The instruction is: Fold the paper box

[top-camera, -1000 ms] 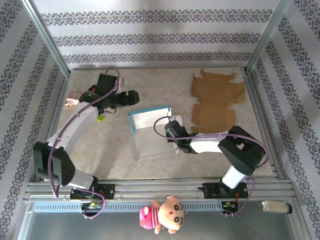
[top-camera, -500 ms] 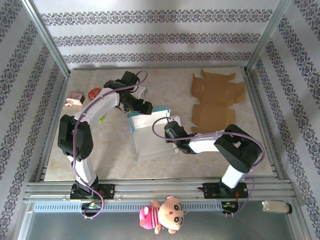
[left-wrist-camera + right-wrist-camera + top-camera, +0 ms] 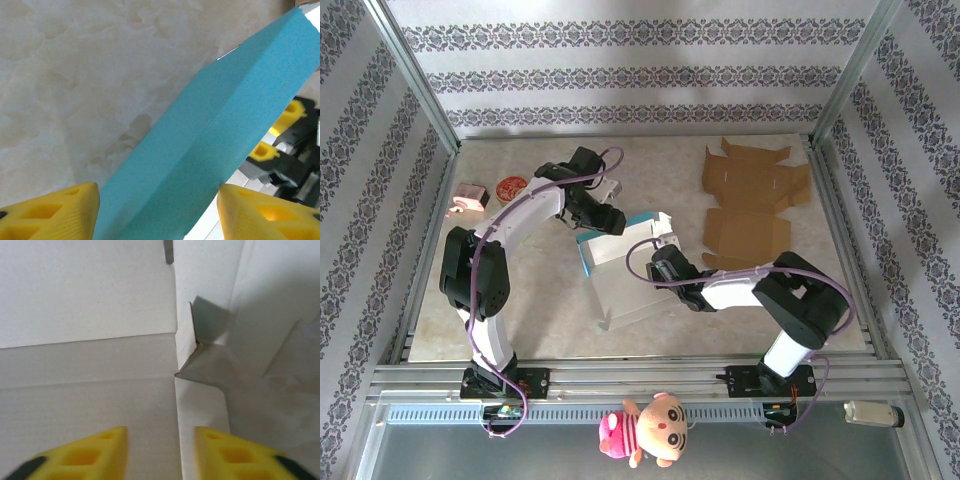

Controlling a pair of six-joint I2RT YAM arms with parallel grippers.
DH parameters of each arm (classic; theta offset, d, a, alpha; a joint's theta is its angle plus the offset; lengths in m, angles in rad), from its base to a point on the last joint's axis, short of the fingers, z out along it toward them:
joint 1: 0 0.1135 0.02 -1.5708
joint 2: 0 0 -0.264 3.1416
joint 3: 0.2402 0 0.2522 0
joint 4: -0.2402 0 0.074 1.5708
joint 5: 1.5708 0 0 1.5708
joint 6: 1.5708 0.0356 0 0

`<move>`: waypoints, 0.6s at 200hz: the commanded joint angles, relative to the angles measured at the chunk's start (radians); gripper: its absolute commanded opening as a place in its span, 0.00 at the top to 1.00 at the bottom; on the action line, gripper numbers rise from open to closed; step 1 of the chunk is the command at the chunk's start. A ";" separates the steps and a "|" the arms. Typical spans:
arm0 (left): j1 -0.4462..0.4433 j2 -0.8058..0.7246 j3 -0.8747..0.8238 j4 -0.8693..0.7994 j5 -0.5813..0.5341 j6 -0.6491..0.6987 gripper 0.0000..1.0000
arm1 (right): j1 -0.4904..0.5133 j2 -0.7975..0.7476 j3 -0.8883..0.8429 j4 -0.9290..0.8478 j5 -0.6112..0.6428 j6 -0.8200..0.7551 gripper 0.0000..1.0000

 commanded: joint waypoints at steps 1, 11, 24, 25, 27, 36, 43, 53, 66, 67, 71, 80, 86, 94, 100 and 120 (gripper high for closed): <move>-0.022 0.019 -0.016 -0.028 -0.017 0.043 0.37 | 0.006 -0.132 -0.031 -0.034 0.008 -0.033 0.46; -0.027 0.019 -0.016 -0.029 -0.026 0.052 0.38 | 0.004 -0.202 -0.045 -0.066 -0.003 -0.053 0.41; -0.034 0.019 -0.015 -0.028 -0.033 0.063 0.39 | 0.001 -0.304 -0.065 -0.108 -0.008 -0.082 0.33; -0.034 0.018 -0.015 -0.028 -0.033 0.063 0.39 | 0.001 -0.308 -0.066 -0.112 -0.008 -0.084 0.33; -0.034 0.019 -0.015 -0.028 -0.034 0.065 0.39 | 0.001 -0.328 -0.070 -0.116 -0.008 -0.088 0.32; -0.039 0.018 -0.012 -0.028 -0.036 0.069 0.40 | -0.010 -0.407 -0.083 -0.141 -0.012 -0.115 0.29; -0.041 0.019 -0.010 -0.028 -0.036 0.073 0.40 | -0.026 -0.467 -0.094 -0.157 -0.020 -0.140 0.26; -0.044 0.018 -0.008 -0.028 -0.038 0.075 0.41 | -0.070 -0.546 -0.105 -0.167 -0.068 -0.185 0.23; -0.049 0.020 -0.004 -0.028 -0.041 0.077 0.41 | -0.159 -0.619 -0.116 -0.153 -0.186 -0.264 0.23; -0.049 0.020 -0.004 -0.028 -0.042 0.078 0.41 | -0.167 -0.623 -0.116 -0.152 -0.194 -0.270 0.23; -0.050 0.020 -0.004 -0.026 -0.042 0.077 0.42 | -0.199 -0.637 -0.116 -0.149 -0.226 -0.296 0.23; -0.052 0.021 -0.005 -0.024 -0.044 0.078 0.42 | -0.270 -0.652 -0.112 -0.141 -0.301 -0.363 0.23; -0.054 0.022 -0.003 -0.025 -0.044 0.079 0.42 | -0.318 -0.647 -0.107 -0.134 -0.362 -0.434 0.24; -0.056 0.021 -0.003 -0.023 -0.045 0.080 0.43 | -0.369 -0.629 -0.092 -0.140 -0.439 -0.547 0.27; -0.059 0.022 -0.004 -0.022 -0.046 0.081 0.43 | -0.396 -0.611 -0.072 -0.159 -0.467 -0.608 0.29; -0.065 0.023 -0.004 -0.020 -0.051 0.080 0.43 | -0.510 -0.516 0.042 -0.273 -0.590 -0.775 0.32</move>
